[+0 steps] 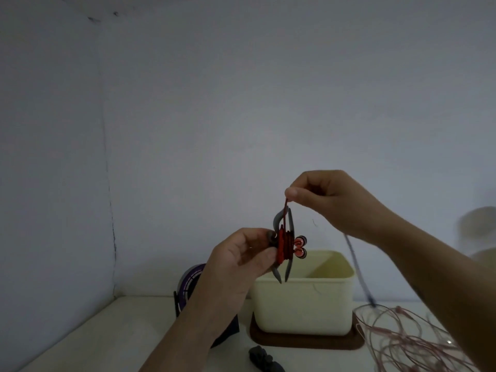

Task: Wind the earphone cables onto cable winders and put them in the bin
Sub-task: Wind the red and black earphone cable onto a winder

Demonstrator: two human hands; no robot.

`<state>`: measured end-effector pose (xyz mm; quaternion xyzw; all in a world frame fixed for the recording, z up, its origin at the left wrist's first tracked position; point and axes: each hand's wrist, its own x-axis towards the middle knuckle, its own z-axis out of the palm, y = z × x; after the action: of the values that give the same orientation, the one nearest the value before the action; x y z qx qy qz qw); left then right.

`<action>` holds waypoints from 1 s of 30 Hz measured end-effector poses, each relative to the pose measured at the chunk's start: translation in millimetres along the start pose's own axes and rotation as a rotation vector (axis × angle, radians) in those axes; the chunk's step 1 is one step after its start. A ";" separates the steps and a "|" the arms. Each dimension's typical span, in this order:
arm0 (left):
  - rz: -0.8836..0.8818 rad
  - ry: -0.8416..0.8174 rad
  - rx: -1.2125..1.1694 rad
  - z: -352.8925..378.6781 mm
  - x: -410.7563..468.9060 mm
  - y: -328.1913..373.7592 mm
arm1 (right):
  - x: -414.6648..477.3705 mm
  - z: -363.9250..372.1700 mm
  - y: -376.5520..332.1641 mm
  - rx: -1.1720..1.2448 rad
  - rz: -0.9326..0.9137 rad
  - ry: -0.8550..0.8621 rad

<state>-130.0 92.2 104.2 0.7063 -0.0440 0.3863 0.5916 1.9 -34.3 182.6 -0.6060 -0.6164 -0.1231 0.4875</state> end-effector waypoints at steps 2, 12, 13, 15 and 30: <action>-0.015 -0.004 -0.024 1.9 -0.6 1.3 | -3.3 6.4 7.4 0.133 0.035 0.035; -0.045 0.015 -0.090 5.1 0.4 7.3 | -6.6 30.1 25.4 0.343 0.151 0.103; -0.040 0.025 -0.130 5.4 1.8 9.6 | -8.7 36.6 27.4 0.360 0.161 0.079; -0.038 0.060 -0.236 5.9 5.2 13.6 | -15.4 51.1 31.4 0.373 0.176 0.028; -0.143 0.401 -0.175 -15.0 10.7 -13.8 | -27.2 32.8 -10.2 -0.389 -0.083 -0.135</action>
<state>-122.8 113.6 99.5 0.5627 0.0912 0.4706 0.6735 -27.5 -29.4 150.6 -0.6696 -0.6367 -0.2191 0.3134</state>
